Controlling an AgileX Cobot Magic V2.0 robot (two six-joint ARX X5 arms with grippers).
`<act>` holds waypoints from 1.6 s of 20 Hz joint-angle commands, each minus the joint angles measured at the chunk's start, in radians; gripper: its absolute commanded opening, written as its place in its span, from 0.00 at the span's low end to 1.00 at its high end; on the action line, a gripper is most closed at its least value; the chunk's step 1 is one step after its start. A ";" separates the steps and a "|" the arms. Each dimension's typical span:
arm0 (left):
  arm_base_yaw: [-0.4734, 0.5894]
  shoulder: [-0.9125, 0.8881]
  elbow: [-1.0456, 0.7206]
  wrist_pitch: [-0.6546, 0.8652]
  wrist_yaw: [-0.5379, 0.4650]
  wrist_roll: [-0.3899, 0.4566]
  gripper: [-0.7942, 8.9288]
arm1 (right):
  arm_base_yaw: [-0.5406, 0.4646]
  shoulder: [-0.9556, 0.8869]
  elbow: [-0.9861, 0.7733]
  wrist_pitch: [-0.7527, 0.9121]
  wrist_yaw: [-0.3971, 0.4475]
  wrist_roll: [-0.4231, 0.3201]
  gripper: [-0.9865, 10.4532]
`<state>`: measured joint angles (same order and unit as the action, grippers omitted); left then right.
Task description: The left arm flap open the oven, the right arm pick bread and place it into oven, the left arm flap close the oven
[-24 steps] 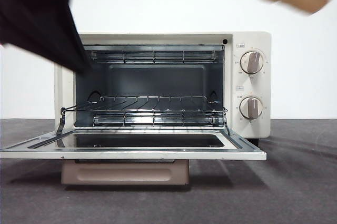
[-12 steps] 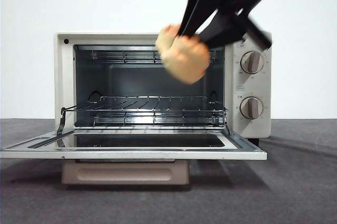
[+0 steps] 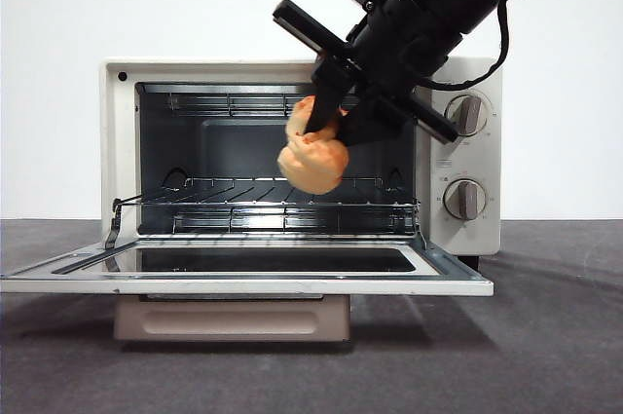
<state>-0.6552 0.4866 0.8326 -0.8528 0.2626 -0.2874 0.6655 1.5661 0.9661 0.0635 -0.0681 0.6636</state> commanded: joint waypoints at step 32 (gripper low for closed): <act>0.016 0.066 -0.015 -0.041 -0.241 0.005 0.10 | 0.040 -0.259 0.018 -0.271 -0.082 -0.119 0.47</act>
<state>-0.6376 0.5369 0.8234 -0.8993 0.0265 -0.2802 0.6941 1.3270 0.9661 -0.2016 -0.1280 0.5888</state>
